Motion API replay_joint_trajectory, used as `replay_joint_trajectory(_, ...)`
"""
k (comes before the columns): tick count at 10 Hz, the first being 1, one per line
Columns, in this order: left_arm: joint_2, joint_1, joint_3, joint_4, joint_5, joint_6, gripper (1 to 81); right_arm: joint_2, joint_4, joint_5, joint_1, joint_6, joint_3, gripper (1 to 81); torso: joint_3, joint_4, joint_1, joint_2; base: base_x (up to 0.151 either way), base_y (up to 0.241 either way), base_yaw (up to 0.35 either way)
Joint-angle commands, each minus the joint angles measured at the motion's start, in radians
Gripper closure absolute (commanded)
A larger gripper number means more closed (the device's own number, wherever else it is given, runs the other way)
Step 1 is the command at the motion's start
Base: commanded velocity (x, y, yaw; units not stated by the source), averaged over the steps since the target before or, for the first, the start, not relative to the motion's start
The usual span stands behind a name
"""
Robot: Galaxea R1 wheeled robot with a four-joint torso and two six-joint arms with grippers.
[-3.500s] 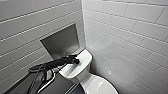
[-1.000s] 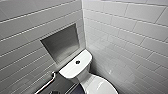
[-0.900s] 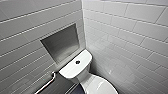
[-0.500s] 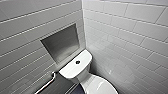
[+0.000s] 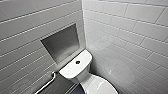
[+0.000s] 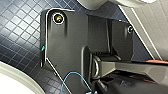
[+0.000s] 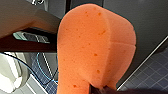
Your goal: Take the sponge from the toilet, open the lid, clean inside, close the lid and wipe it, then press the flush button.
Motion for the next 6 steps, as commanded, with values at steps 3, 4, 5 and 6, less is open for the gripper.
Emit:
replay_joint_trajectory(3, 0.222, 0.137, -0.3, 0.059, -0.031, 0.017, 81.1, 0.069, -0.022, -0.079, -0.01, -0.002, -0.094, 81.1, 0.0, 0.0, 0.0, 0.0, 0.0, 0.0, 0.0)
replay_joint_trajectory(4, 0.259, 0.157, -0.358, 0.07, -0.06, 0.017, 81.1, 0.073, -0.021, -0.079, -0.011, -0.002, -0.102, 81.1, 0.0, 0.0, 0.0, 0.0, 0.0, 0.0, 0.0)
replay_joint_trajectory(5, 0.294, 0.17, -0.415, 0.072, -0.076, 0.015, 81.1, 0.073, -0.021, -0.079, -0.01, -0.002, -0.102, 81.1, 0.001, 0.0, 0.0, 0.0, 0.0, 0.0, 0.0)
replay_joint_trajectory(6, 0.33, 0.176, -0.467, 0.07, -0.077, 0.015, 81.1, 0.077, -0.021, -0.079, -0.008, -0.002, -0.102, 81.1, 0.001, 0.0, 0.0, 0.0, 0.0, 0.0, 0.0)
